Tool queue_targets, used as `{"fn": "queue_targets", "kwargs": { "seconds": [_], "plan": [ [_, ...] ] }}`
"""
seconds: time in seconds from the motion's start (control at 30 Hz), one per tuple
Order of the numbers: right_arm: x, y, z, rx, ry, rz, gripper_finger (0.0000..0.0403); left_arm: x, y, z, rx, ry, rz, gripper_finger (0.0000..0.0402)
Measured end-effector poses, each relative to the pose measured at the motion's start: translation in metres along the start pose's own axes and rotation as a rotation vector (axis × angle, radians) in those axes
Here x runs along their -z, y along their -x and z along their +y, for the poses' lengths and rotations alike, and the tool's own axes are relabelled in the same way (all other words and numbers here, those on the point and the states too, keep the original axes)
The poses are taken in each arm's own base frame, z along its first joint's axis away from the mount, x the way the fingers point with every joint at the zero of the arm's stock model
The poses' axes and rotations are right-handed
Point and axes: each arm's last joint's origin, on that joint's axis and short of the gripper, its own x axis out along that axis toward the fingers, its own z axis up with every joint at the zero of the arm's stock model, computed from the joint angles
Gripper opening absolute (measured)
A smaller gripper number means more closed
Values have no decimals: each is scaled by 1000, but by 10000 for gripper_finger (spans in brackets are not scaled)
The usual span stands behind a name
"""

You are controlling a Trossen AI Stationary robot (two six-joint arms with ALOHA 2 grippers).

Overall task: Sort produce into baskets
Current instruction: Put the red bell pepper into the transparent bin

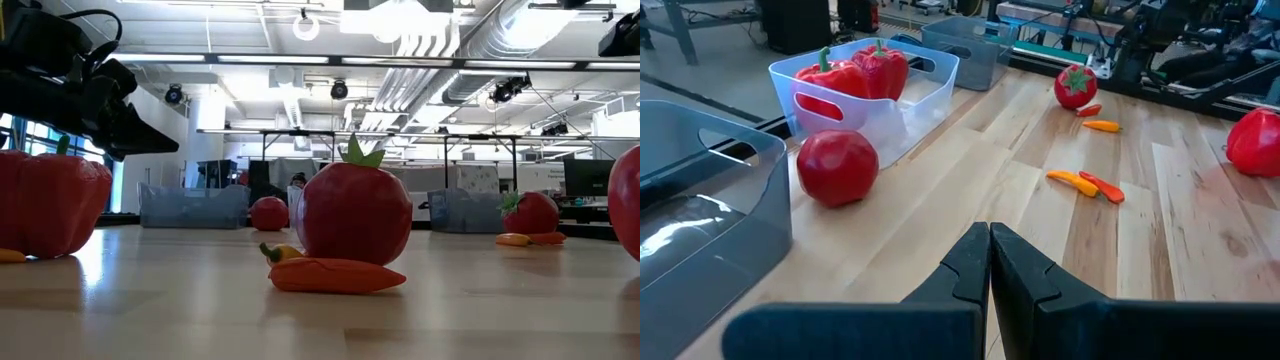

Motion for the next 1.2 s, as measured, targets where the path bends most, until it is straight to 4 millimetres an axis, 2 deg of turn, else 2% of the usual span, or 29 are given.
{"fn": "queue_targets", "kwargs": {
  "seconds": [0.13,0.27,0.4,0.57,0.7,0.8,1.0,1.1,1.2],
  "plan": [
    [1,-11,2,-5,9,47,116,0,0,0,1,6,0,0],
    [-2,-11,4,-16,9,20,114,0,0,0,0,8,0,0],
    [-1,-11,4,-12,5,17,84,0,0,0,0,8,0,0],
    [-1,-11,2,1,9,25,15,0,0,0,-5,0,-1,0],
    [-2,-11,1,0,24,28,13,0,0,0,-5,0,-1,0],
    [-8,-3,-3,13,6,40,8,0,0,0,-5,16,-1,0],
    [-42,28,-16,6,-11,-25,4,0,0,0,-4,27,-3,0],
    [-71,46,-33,12,-39,-115,3,-1,0,0,-2,47,-9,0],
    [-101,60,-59,6,-79,-173,2,-1,0,0,-2,69,-9,0]
  ]
}}
